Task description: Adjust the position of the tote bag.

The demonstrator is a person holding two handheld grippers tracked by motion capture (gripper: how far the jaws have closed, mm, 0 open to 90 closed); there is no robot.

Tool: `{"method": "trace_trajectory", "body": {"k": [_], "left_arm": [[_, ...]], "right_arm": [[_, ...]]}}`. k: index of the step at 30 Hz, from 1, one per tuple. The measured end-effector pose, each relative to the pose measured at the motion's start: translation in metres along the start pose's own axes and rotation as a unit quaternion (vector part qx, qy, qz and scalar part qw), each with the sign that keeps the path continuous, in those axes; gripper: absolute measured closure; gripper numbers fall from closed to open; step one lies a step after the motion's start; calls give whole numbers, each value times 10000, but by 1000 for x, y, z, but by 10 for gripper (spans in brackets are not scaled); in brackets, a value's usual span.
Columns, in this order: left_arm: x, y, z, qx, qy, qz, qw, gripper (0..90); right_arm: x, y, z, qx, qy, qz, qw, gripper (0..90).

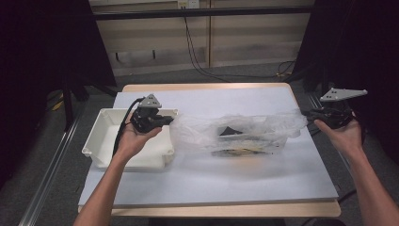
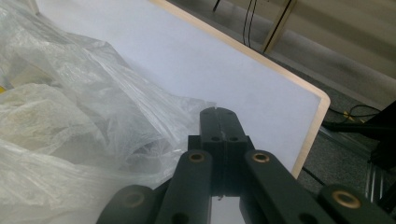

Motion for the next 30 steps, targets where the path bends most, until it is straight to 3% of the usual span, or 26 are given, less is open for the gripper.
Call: {"method": "trace_trajectory", "body": {"k": [4, 7, 9, 10, 11, 12, 18, 19, 20, 21, 23, 30], "left_arm": [[-7, 2, 0, -49, -33, -100, 9999, 900], [-11, 3, 0, -83, -73, -55, 9999, 900], [-15, 3, -1, -116, -183, -1, 9998, 900], [-17, 3, -1, -230, -296, 66, 9993, 900], [-20, 3, -3, -162, -291, 69, 9994, 900], [-21, 2, -3, -282, -425, 92, 9987, 900], [-30, -4, -7, -165, -602, 239, 9978, 900], [-30, -6, -7, -281, -735, 240, 9966, 900], [-33, -4, -8, -190, -663, 254, 9973, 900], [-34, -5, -8, -295, -742, 254, 9965, 900], [-35, -5, -8, -188, -683, 198, 9973, 900], [-34, -5, -8, -260, -736, 223, 9967, 900]], "right_arm": [[-5, -1, -4, -112, 94, 61, 9999, 900], [-11, -4, -2, -42, 49, 141, 9999, 900], [-14, -5, -1, 24, -20, 138, 9999, 900], [-17, -5, -1, 24, -14, 185, 9998, 900], [-19, -5, -1, 27, -37, 174, 9998, 900], [-21, -4, -1, 20, -63, 191, 9998, 900], [-31, -2, -10, 0, -265, 227, 9994, 900], [-33, -2, -12, 17, -295, 210, 9993, 900], [-34, -2, -14, 3, -341, 179, 9993, 900], [-36, -3, -16, -3, -377, 202, 9991, 900], [-37, -3, -22, -21, -436, 197, 9989, 900], [-46, -10, -36, 46, -655, 247, 9975, 900]]}}
Point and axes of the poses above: each handheld gripper's, and its own axes: x roughly backward along the jaws, z roughly out of its top, y roughly to its right, the point moved 2 cm from there along -x, roughly forward along the jaws, and after that the axes turned 14 degrees about x, right-handed, at the moved point
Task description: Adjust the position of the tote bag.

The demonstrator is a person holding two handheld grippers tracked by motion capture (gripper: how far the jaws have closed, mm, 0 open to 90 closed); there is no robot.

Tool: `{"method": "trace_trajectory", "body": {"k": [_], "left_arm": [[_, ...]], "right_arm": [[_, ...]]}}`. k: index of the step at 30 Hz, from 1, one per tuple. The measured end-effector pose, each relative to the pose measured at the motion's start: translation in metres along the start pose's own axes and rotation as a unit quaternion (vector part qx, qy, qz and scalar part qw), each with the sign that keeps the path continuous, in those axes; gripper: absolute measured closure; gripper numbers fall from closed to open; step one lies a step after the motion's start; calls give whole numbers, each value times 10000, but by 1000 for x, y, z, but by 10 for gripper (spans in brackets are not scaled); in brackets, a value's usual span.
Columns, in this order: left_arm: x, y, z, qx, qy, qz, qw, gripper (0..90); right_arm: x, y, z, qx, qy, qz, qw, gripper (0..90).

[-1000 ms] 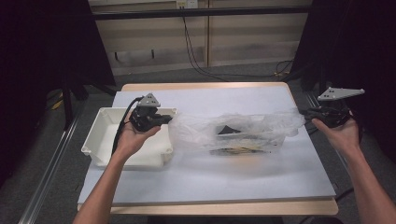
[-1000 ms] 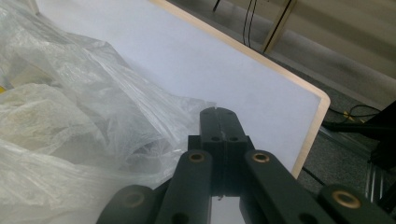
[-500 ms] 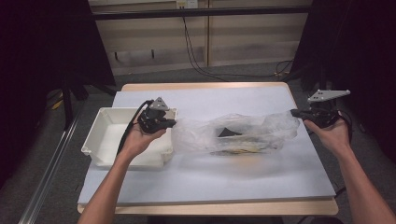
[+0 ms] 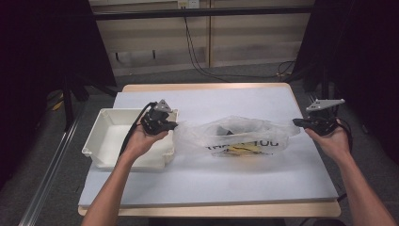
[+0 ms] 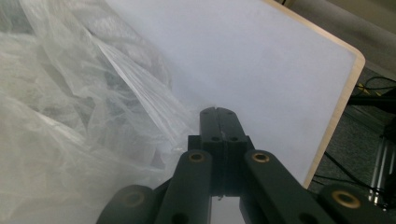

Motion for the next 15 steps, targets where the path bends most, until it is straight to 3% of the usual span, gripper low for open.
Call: {"method": "trace_trajectory", "body": {"k": [5, 6, 9, 11, 12, 15], "left_arm": [[2, -2, -2, 4, 18, 33, 10000, 900], [1, -1, -2, 95, 89, -1, 9999, 900], [2, -2, -3, 3, 59, -11, 10000, 900], [2, -1, -4, 120, 152, -47, 9998, 900], [3, -2, -5, 37, 92, -41, 9999, 900], [3, 0, -5, 123, 167, -94, 9997, 900]], "right_arm": [[-13, -5, -9, -78, -76, 68, 9999, 900], [-16, -7, -11, -101, -101, 117, 9998, 900], [-27, -13, -19, -57, -271, 172, 9995, 900], [-34, -18, -23, -49, -347, 246, 9991, 900], [-38, -20, -25, -33, -362, 262, 9990, 900], [-46, -27, -28, -45, -447, 311, 9985, 900]]}}
Point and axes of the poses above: each handheld gripper's, and its own axes: x roughly backward along the jaws, z roughly out of its top, y roughly to its right, the point moved 2 cm from there along -x, roughly forward along the jaws, and after that the axes turned 14 degrees about x, right-handed, at the moved point
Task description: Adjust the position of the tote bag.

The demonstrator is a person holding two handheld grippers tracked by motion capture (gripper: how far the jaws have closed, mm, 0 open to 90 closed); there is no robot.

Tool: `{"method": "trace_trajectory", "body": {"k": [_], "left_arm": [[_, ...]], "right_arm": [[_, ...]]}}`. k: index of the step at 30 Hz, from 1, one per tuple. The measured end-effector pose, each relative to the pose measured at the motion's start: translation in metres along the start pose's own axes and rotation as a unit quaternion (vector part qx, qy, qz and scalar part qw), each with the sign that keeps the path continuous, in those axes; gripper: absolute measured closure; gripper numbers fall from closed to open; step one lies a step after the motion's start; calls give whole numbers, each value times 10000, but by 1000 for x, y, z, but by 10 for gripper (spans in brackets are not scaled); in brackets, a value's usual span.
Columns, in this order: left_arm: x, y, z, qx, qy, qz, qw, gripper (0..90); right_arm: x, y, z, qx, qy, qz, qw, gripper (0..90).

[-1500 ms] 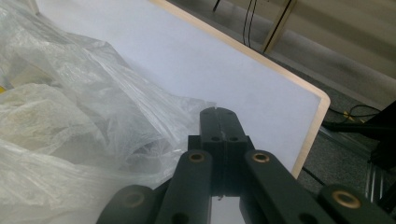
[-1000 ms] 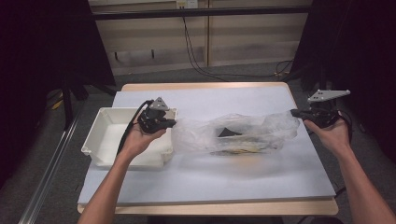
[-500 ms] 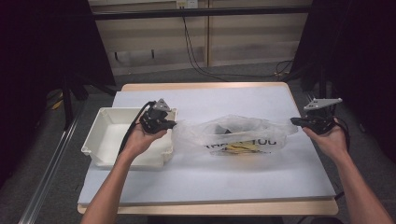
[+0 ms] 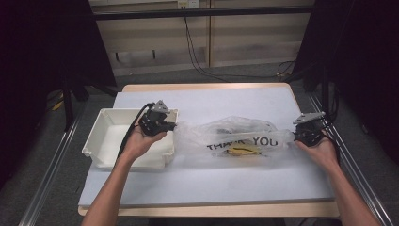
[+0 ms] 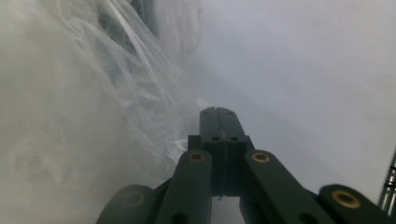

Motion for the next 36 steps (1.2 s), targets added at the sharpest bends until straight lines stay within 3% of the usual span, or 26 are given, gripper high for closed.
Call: {"method": "trace_trajectory", "body": {"k": [3, 5, 6, 7, 9, 14, 19, 22, 26, 28, 33, 36], "left_arm": [[3, 2, 1, -103, -25, 47, 9999, 900], [6, 1, 1, -58, 89, 18, 9999, 869], [7, 3, 1, 118, 273, -41, 9996, 838], [9, 3, 2, 128, 306, -58, 9994, 824], [13, 4, 2, 162, 369, -93, 9991, 760], [29, 7, 2, 166, 628, -127, 9978, 636], [44, 12, -2, 226, 943, -210, 9951, 563], [50, 13, -5, 260, 996, -265, 9943, 508], [59, 18, -10, 291, 1242, -389, 9911, 477], [63, 24, -12, 267, 1380, -353, 9894, 485], [75, 41, -9, 60, 1661, -379, 9854, 524], [83, 46, -2, 112, 1796, -499, 9824, 512]], "right_arm": [[0, -1, 3, 20, 17, -71, 10000, 900], [5, 1, 6, -39, 242, -1, 9997, 900], [9, 2, 8, -91, 347, 28, 9994, 900], [14, 3, 10, -84, 472, 30, 9988, 900], [22, 4, 15, -169, 673, 22, 9976, 818], [44, 6, 27, -179, 1074, 33, 9940, 719], [65, 3, 32, -145, 1309, 27, 9913, 645], [73, 4, 29, -216, 1385, -17, 9901, 601], [84, 3, 24, -302, 1591, 10, 9868, 568], [91, -1, 22, -296, 1701, 45, 9850, 564], [107, -16, 26, -177, 1946, 146, 9806, 557], [113, -27, 34, -44, 2012, 248, 9792, 561]]}}
Point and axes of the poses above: each handheld gripper's, and its own axes: x roughly backward along the jaws, z roughly out of its top, y roughly to its right, the point moved 2 cm from there along -x, roughly forward along the jaws, and after that the axes turned 14 degrees about x, right-handed, at the moved point
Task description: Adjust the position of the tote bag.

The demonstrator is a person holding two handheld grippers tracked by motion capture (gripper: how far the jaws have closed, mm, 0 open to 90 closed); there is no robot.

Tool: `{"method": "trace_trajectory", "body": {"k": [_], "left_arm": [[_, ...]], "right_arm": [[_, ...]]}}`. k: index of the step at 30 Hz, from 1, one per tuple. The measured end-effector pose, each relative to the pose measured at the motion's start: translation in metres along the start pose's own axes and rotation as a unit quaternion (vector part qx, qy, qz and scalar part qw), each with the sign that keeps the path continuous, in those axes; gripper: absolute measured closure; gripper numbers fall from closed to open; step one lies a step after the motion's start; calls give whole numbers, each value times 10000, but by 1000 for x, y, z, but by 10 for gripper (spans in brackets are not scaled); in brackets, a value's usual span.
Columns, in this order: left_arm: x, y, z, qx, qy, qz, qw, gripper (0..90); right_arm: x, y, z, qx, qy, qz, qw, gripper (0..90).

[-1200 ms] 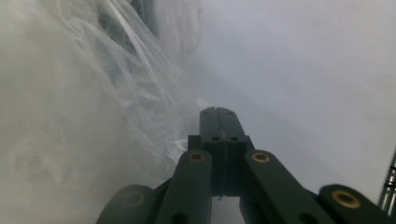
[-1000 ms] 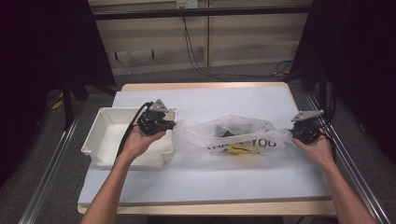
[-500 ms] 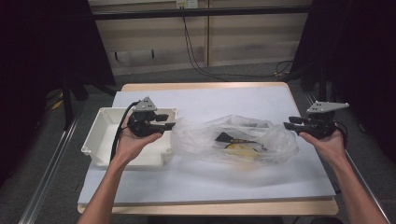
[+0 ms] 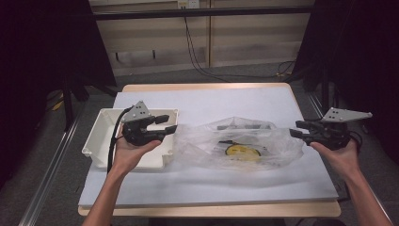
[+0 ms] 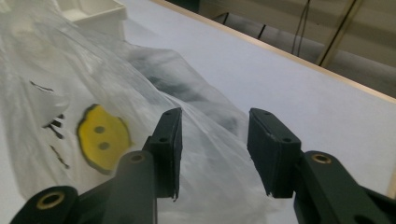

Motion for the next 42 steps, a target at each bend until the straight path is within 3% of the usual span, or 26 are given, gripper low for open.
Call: {"method": "trace_trajectory", "body": {"k": [2, 6, 7, 11, 14, 16, 20, 22, 24, 28, 29, 33, 37, 38, 40, 41, 42], "left_arm": [[1, 4, 3, -48, 39, -4, 10000, 514], [-7, 21, -1, -178, -20, -372, 9991, 673], [-10, 27, -3, -271, -74, -494, 9984, 746], [-24, 48, -7, -519, -289, -867, 9945, 850], [-36, 63, -6, -691, -456, -1017, 9914, 899], [-47, 72, -6, -832, -628, -1058, 9889, 900], [-69, 84, -9, -867, -840, -1230, 9850, 900], [-80, 88, -12, -969, -1012, -1290, 9817, 900], [-90, 94, -17, -989, -1196, -1233, 9802, 900], [-110, 100, -27, -1245, -1642, -1187, 9713, 900], [-114, 101, -30, -1215, -1712, -1192, 9704, 900], [-130, 103, -41, -1398, -2093, -1033, 9623, 900], [-149, 99, -51, -1583, -2459, -725, 9535, 900], [-154, 97, -53, -1592, -2531, -577, 9525, 900], [-161, 91, -57, -1553, -2698, -491, 9490, 900], [-164, 88, -58, -1733, -2819, -354, 9430, 900], [-167, 86, -61, -1696, -2895, -281, 9416, 900]], "right_arm": [[0, -6, 7, 28, 69, 135, 9999, 567], [-3, -19, 18, 125, 202, 418, 9988, 632], [-5, -23, 20, 158, 204, 505, 9984, 660], [-14, -41, 21, 305, 97, 797, 9963, 743], [-22, -54, 20, 418, -18, 1002, 9941, 802], [-27, -59, 19, 448, -59, 1083, 9931, 824], [-40, -67, 13, 481, -231, 1254, 9907, 865], [-47, -70, 10, 541, -354, 1305, 9893, 884], [-53, -72, 7, 561, -481, 1347, 9881, 899], [-67, -72, 4, 625, -689, 1418, 9855, 900], [-70, -73, 3, 642, -751, 1415, 9850, 900], [-83, -74, -3, 735, -1007, 1415, 9821, 900], [-97, -72, -9, 876, -1381, 1372, 9769, 900], [-100, -72, -11, 857, -1431, 1393, 9761, 900], [-106, -69, -14, 874, -1595, 1413, 9731, 900], [-109, -68, -16, 888, -1693, 1414, 9713, 900], [-111, -68, -18, 901, -1758, 1430, 9698, 900]]}}
Point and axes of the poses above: each handheld gripper's, and its own axes: x roughly backward along the jaws, z roughly out of its top, y roughly to its right, the point moved 2 cm from there along -x, roughly forward along the jaws, and after that the axes turned 14 degrees about x, right-handed, at the moved point
